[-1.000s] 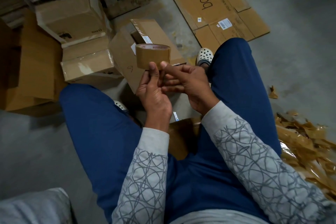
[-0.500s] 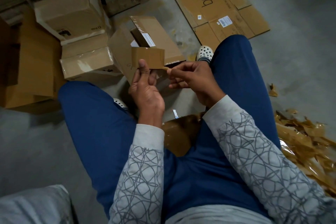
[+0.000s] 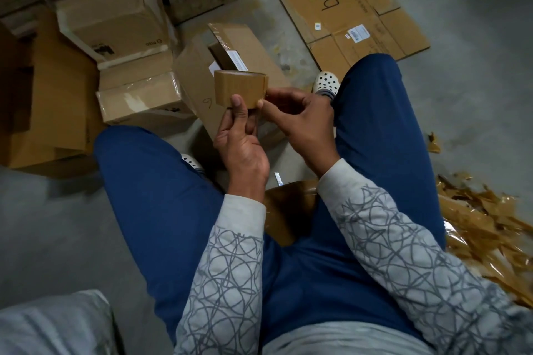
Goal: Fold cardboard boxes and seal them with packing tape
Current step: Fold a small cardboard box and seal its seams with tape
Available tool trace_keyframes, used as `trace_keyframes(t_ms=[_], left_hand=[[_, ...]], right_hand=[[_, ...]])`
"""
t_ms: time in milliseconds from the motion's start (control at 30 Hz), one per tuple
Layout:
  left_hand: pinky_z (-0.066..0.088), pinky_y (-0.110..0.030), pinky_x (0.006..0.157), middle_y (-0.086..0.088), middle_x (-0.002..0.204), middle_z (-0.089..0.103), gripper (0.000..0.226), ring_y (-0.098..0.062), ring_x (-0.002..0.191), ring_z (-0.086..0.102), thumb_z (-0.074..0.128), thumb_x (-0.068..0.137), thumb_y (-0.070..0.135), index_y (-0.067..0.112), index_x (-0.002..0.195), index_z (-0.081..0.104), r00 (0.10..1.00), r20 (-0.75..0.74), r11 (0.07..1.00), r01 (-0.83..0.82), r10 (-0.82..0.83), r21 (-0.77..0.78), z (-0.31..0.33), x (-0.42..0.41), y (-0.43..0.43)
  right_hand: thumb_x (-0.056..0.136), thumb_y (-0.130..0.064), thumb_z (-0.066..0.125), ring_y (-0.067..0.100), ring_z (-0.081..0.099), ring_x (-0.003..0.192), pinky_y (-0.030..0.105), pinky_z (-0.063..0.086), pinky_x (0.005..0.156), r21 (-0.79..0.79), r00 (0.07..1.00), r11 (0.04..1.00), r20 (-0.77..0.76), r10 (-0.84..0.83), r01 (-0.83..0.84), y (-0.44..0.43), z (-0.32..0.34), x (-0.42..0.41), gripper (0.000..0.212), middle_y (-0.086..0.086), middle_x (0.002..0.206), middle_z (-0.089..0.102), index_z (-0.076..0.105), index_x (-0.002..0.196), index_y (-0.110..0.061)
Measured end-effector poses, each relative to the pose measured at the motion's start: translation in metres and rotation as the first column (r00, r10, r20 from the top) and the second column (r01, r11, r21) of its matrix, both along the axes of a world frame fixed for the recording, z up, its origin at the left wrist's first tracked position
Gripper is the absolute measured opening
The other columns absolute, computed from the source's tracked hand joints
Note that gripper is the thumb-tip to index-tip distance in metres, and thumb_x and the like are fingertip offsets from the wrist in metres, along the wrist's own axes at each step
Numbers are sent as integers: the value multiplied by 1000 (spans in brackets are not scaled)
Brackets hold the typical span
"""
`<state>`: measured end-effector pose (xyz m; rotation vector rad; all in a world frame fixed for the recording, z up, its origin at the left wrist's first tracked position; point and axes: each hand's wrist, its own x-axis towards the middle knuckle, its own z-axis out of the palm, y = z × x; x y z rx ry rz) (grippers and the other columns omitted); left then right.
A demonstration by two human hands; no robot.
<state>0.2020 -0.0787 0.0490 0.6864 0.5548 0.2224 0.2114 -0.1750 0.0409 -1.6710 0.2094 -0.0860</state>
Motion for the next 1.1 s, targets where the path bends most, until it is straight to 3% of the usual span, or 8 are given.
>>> trace_keyframes(t_ms=[167,433,567,667,767,900,1000,1100], left_hand=[[58,-32,87,-23,132,64,38,-33,119,65,58,101,11,-2,137,57,999,24,999,31,-32,30,-6,-2,-1],[58,-29,84,-23,132,64,40,-32,119,65,58,102,10,-3,139,54,999,36,1000,27,-27,5,-7,-1,-3],[58,-27,80,-16,118,71,33,-24,106,71,56,102,9,-1,133,59,998,43,999,39,-39,-13,-5,-2,-5],[58,-27,80,-16,119,71,37,-22,102,72,54,103,13,1,138,56,997,46,996,57,-55,-62,-2,-2,-2],[60,-29,85,-16,120,70,42,-23,104,71,56,101,20,6,141,52,997,45,986,74,-68,-151,-3,0,3],[58,-30,89,-18,129,66,64,-25,104,69,67,83,23,7,143,48,996,58,962,76,-62,-262,-2,3,7],[62,-32,85,-19,130,65,55,-24,98,73,61,96,21,7,147,46,998,41,939,58,-46,-339,-3,3,11],[62,-29,74,-19,131,65,47,-21,90,75,56,103,21,8,147,47,999,25,931,45,-38,-362,-4,3,14]], right_hand=[[84,-28,82,5,75,85,39,63,80,-93,998,994,49,-49,53,4,-3,-2,22,-3,94,79,82,101,-14],[82,-27,80,9,75,79,42,63,78,-83,993,991,69,-101,107,5,-5,1,16,-5,84,78,82,92,-15],[79,-25,80,14,74,76,44,63,76,-40,992,992,50,-114,116,7,-5,4,12,-4,78,77,80,84,-14],[81,-14,80,24,75,78,46,63,79,105,997,991,-1,-79,79,4,-7,6,7,5,81,76,77,83,-9],[86,0,75,27,74,76,35,63,77,350,998,936,-59,-24,43,1,-5,7,9,18,85,74,71,90,6],[91,4,68,23,73,74,30,62,78,490,996,872,-81,47,-1,0,-4,7,8,15,82,73,67,95,10],[91,0,71,28,74,87,38,61,86,431,997,899,6,80,-75,-5,-5,5,16,19,98,74,68,106,6],[86,-9,80,19,73,99,39,61,89,53,963,987,235,132,-149,-10,-6,3,36,13,108,73,68,118,0]])
